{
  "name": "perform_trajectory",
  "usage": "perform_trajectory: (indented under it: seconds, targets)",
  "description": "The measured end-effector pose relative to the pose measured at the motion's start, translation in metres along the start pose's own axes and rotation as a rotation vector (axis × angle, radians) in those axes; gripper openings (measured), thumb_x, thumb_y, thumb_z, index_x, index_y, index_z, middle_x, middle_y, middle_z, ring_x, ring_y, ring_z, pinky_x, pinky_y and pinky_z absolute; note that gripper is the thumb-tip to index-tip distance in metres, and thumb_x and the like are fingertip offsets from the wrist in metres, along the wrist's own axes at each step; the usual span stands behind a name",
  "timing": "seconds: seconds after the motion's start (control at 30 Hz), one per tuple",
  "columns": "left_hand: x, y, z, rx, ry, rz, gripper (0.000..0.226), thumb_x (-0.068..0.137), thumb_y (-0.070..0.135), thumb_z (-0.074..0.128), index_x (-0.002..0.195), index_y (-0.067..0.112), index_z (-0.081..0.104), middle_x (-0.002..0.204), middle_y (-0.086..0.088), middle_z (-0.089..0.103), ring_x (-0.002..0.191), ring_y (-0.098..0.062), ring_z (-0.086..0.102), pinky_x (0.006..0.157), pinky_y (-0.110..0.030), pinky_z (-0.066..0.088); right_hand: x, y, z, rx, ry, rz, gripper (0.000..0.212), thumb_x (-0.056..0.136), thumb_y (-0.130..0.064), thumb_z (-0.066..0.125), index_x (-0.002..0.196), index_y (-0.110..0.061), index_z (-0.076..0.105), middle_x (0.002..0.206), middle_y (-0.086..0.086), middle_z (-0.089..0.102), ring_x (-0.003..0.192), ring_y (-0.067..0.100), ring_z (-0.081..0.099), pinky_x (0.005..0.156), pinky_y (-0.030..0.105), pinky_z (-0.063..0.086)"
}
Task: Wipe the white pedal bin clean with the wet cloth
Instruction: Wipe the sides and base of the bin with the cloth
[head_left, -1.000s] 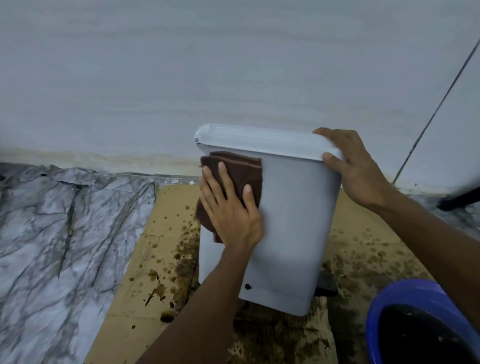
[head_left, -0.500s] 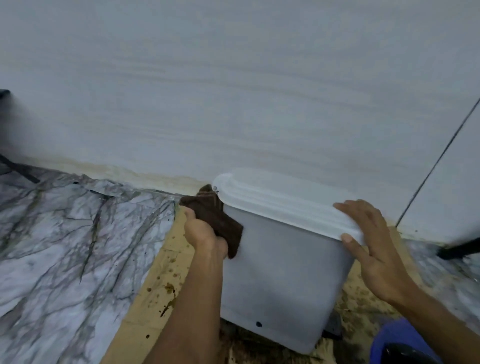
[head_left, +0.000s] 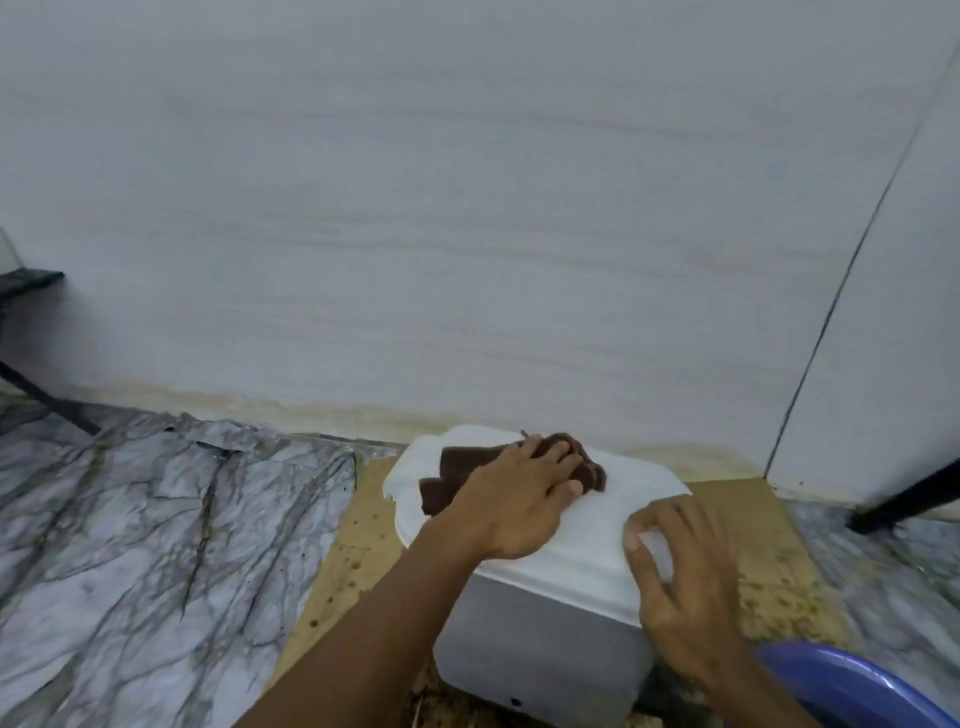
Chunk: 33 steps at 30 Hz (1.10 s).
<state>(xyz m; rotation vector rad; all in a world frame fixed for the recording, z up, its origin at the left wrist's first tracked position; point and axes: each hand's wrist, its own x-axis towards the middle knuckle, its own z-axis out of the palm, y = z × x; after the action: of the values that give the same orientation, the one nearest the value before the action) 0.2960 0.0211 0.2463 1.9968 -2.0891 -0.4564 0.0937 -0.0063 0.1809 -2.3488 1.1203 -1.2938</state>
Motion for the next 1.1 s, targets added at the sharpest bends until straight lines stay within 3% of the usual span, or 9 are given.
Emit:
perform_trajectory:
  seconds: [0.13,0.23,0.3,0.47,0.57,0.7,0.83,0.97,1.1]
  targets:
    - [0.001,-0.015,0.0,0.064,-0.058,0.046,0.057,0.11,0.049,0.025,0.163,0.032,0.013,0.171,0.009,0.005,0.157,-0.012,-0.002,0.125,-0.033,0.001,-0.011,-0.009,0.001,-0.083,-0.018,0.008,0.015,0.092,-0.032,0.042,0.096,-0.027,0.056,0.099,-0.012,0.049,0.094,0.015,0.047,0.082,0.045,0.042]
    - [-0.002,-0.045,-0.004,0.132,0.011,-0.093,0.061,0.108,0.055,0.019,0.162,0.034,0.001,0.171,0.006,-0.002,0.157,-0.012,-0.007,0.126,-0.032,-0.004,-0.012,-0.018,0.0,-0.142,-0.035,0.029,0.023,0.088,-0.03,0.041,0.103,-0.028,0.058,0.107,-0.009,0.052,0.102,0.017,0.05,0.085,0.045,0.042]
    - [-0.008,-0.045,-0.002,0.08,0.022,-0.142,0.058,0.109,0.049,0.016,0.163,0.03,0.002,0.171,0.007,-0.002,0.156,-0.011,-0.009,0.126,-0.031,-0.006,-0.011,-0.026,0.003,-0.19,-0.051,0.059,0.035,0.082,-0.029,0.04,0.11,-0.027,0.061,0.115,-0.006,0.054,0.112,0.02,0.051,0.091,0.044,0.04]
    - [-0.026,-0.03,0.003,-0.015,-0.028,0.037,0.052,0.11,0.042,0.03,0.161,0.035,0.019,0.167,0.019,0.007,0.154,0.0,-0.002,0.126,-0.028,0.002,-0.015,-0.019,0.01,-0.27,-0.123,0.136,0.057,0.088,-0.038,0.034,0.137,-0.024,0.059,0.15,0.003,0.049,0.145,0.025,0.035,0.116,0.051,0.031]
    - [-0.02,-0.054,-0.006,0.093,-0.004,-0.007,0.06,0.106,0.056,0.028,0.162,0.037,0.012,0.169,0.016,0.005,0.156,-0.005,-0.002,0.126,-0.03,0.001,-0.02,-0.015,0.013,-0.277,-0.144,0.109,0.056,0.093,-0.042,0.032,0.14,-0.024,0.056,0.154,0.001,0.043,0.148,0.023,0.029,0.119,0.051,0.025]
    - [-0.015,-0.069,-0.004,0.11,0.027,-0.143,0.063,0.106,0.057,0.021,0.163,0.033,0.005,0.171,0.008,-0.001,0.157,-0.012,-0.007,0.127,-0.034,-0.003,-0.028,-0.028,0.017,-0.313,-0.113,0.127,0.053,0.094,-0.045,0.036,0.138,-0.025,0.059,0.154,0.001,0.044,0.15,0.024,0.025,0.115,0.065,0.023]
    - [-0.009,-0.071,-0.006,0.104,0.041,-0.184,0.062,0.106,0.057,0.023,0.162,0.034,0.013,0.171,0.005,0.008,0.157,-0.016,0.004,0.127,-0.037,0.003,-0.037,-0.037,0.023,-0.276,-0.07,0.017,0.053,0.089,-0.058,0.048,0.132,-0.031,0.064,0.149,-0.001,0.05,0.146,0.025,0.035,0.113,0.067,0.026]
    - [0.002,-0.071,-0.015,0.11,0.058,-0.245,0.056,0.105,0.059,0.023,0.154,0.034,0.032,0.155,0.003,0.041,0.137,-0.026,0.041,0.113,-0.042,0.032,-0.037,-0.021,0.022,-0.279,-0.007,-0.085,0.058,0.084,-0.064,0.057,0.129,-0.03,0.066,0.145,0.0,0.055,0.139,0.027,0.045,0.11,0.063,0.033]
    - [0.003,-0.067,-0.014,0.076,0.043,-0.267,0.055,0.105,0.058,0.024,0.15,0.031,0.035,0.143,0.004,0.047,0.132,-0.027,0.042,0.107,-0.044,0.037,-0.02,0.008,0.014,-0.298,0.016,-0.263,0.059,0.082,-0.064,0.063,0.127,-0.026,0.068,0.138,0.002,0.061,0.132,0.03,0.053,0.105,0.059,0.041]
